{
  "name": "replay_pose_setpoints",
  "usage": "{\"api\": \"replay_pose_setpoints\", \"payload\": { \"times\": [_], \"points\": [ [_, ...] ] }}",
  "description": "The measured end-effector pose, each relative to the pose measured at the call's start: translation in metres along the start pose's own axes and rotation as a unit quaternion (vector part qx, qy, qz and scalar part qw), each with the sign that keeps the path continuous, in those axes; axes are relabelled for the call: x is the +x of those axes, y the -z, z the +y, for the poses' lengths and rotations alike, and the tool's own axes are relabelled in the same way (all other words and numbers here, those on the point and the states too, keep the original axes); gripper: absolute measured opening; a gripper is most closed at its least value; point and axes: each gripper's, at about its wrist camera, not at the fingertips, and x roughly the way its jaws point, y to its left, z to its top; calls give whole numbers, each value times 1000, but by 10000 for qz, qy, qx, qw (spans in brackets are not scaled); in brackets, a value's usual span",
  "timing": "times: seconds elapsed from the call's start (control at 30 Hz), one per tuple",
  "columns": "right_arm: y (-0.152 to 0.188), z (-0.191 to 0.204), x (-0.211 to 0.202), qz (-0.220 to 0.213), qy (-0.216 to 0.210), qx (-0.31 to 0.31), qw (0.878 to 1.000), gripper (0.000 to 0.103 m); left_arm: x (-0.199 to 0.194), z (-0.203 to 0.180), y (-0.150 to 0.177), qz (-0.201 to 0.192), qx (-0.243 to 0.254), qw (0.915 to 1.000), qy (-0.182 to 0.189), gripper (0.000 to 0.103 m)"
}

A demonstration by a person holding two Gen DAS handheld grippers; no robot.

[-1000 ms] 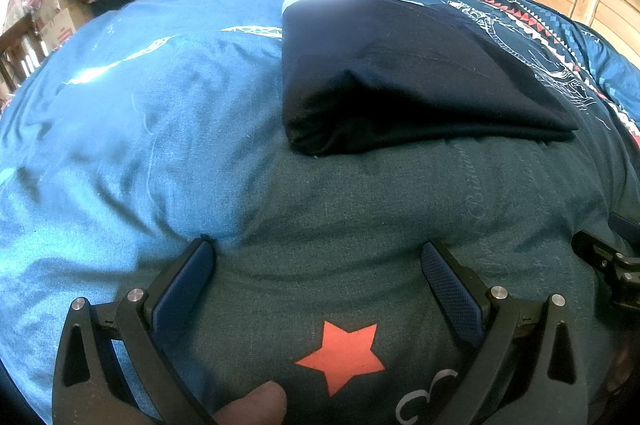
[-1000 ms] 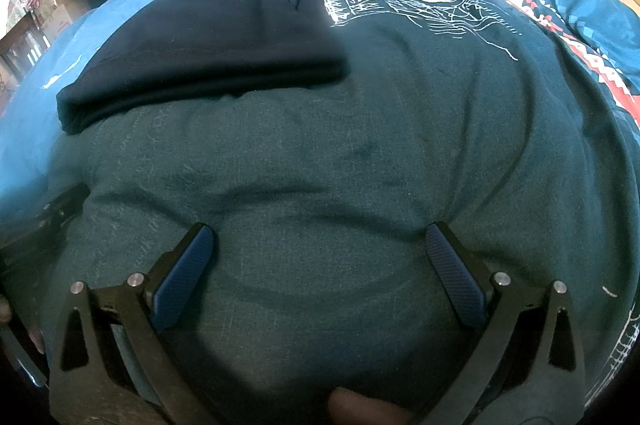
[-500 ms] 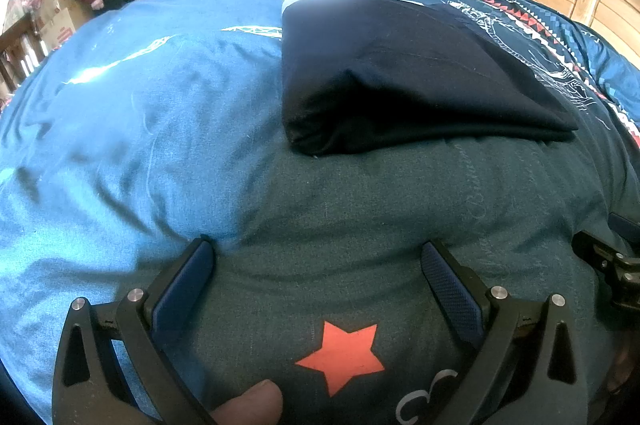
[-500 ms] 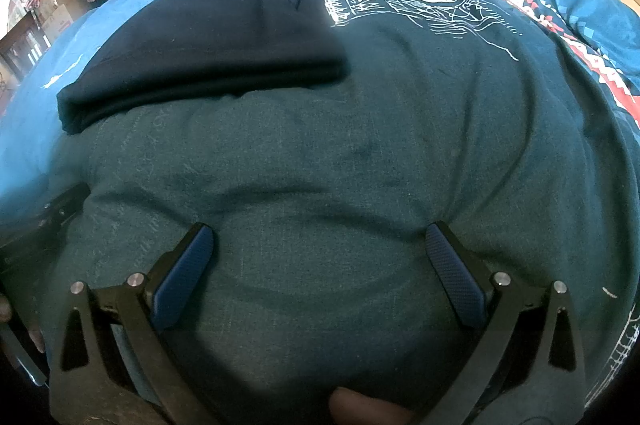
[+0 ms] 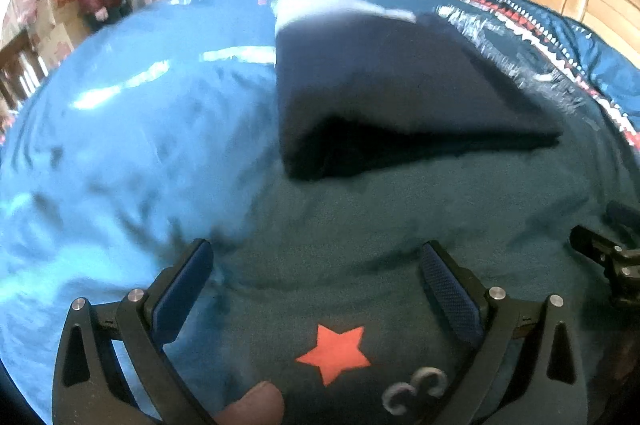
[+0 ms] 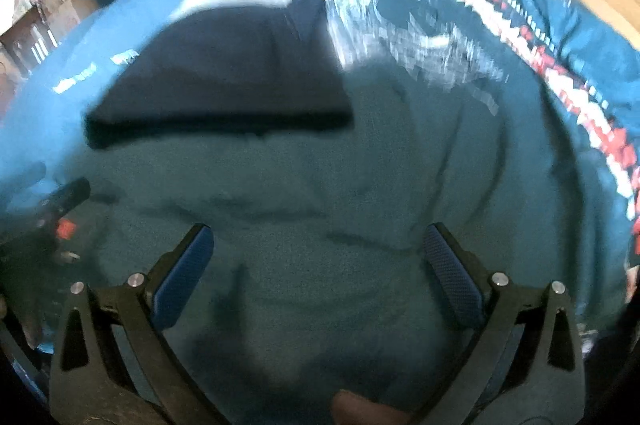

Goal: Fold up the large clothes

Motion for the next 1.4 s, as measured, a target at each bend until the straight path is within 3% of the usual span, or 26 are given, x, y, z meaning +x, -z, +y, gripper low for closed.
{"api": "replay_pose_setpoints", "payload": {
  "times": [0.2, 0.37, 0.6, 1.07, 1.4],
  "points": [
    [-35, 19, -58, -207, 44, -11, 9998, 103, -87, -5, -52, -754, -126, 9970, 79, 103],
    [-64, 29, -118, -715, 85, -55, 9974, 103, -160, -3, -81, -1368, -253, 9900, 248, 103],
    [-84, 40, -173, -1228, 106, -115, 9923, 103, -214, 7, -94, -1709, -466, 9840, 211, 103],
    [-85, 45, -207, -1413, 55, -113, 9899, 103, -260, 15, -85, -1831, -501, 9817, 175, 103],
    [-84, 44, -213, -1436, 62, -90, 9896, 103, -262, 5, -85, -1730, -407, 9840, 138, 103]
  ]
}}
